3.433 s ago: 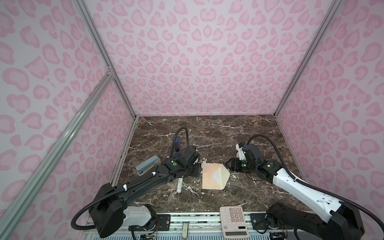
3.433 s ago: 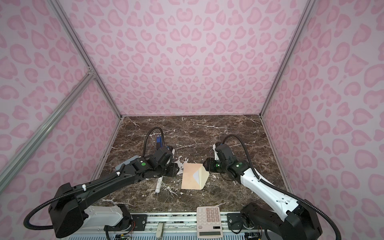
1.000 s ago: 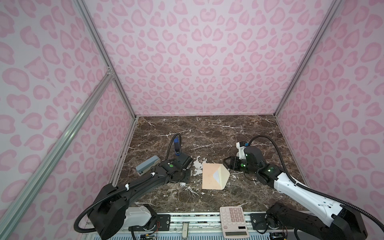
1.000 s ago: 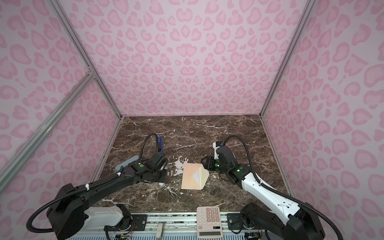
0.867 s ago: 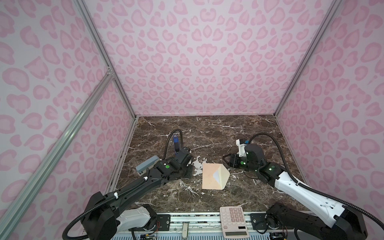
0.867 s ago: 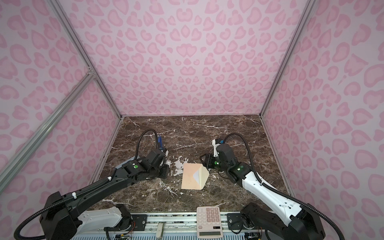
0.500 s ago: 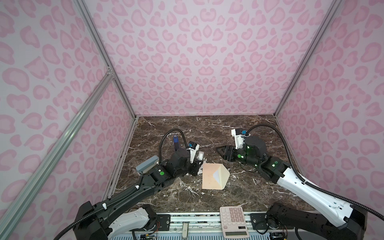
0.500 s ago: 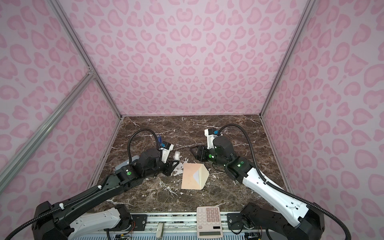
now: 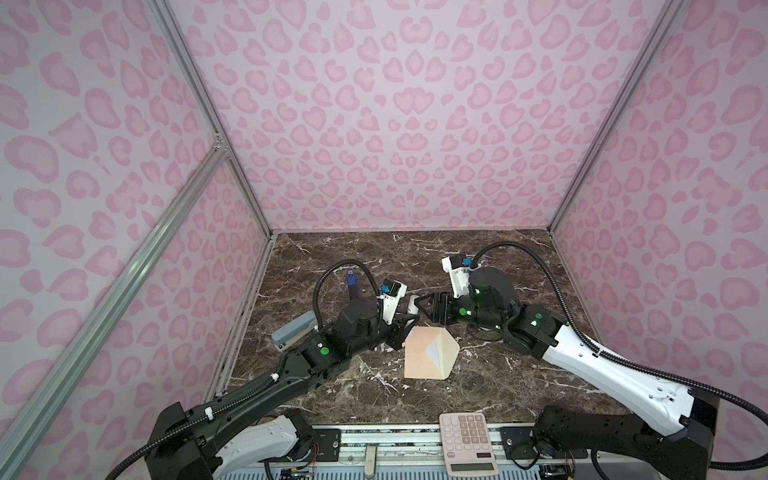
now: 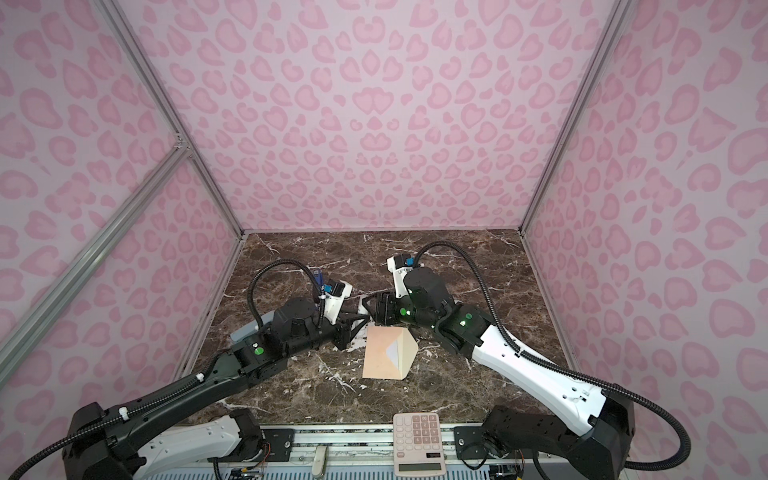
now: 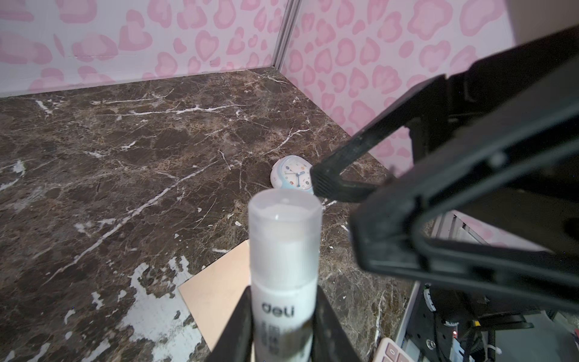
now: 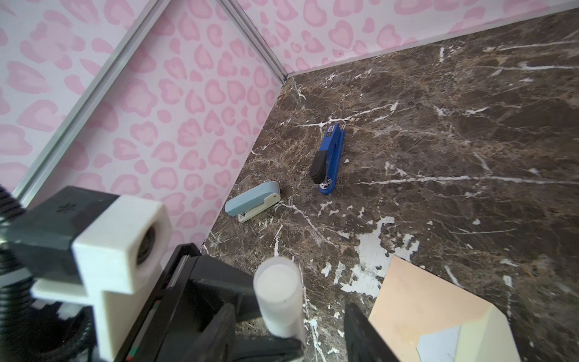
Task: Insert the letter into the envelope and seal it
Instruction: 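Lift the glue stick with the left gripper while the right gripper moves toward it, then grip the glue stick's translucent cap with the right gripper and pull it off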
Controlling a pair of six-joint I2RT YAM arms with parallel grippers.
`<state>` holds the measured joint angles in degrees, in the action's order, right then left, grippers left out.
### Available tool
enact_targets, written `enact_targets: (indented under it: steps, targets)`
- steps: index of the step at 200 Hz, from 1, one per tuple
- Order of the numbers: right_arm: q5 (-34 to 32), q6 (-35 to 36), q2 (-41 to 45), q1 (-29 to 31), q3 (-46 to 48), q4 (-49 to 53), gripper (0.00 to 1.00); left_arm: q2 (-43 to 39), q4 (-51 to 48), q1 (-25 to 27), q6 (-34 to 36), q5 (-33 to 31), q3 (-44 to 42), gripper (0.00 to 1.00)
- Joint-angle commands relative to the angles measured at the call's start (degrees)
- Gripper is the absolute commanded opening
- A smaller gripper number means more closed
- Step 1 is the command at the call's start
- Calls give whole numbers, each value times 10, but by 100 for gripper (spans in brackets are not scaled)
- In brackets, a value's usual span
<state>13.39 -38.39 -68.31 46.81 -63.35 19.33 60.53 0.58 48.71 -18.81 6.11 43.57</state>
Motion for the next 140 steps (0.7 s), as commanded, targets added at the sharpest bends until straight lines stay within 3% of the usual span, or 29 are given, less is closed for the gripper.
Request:
enact_targets:
  steps: [1,75,140]
  targets:
    - [-14,10,-10,1,-10,14,53,2,33,2,6,8,0,25]
    - [-12,16,-33,1,-27,18,52,13,36,7,5,11,5,24]
    - [-7,6,-44,2,-25,1,46,16,41,11,4,5,3,25]
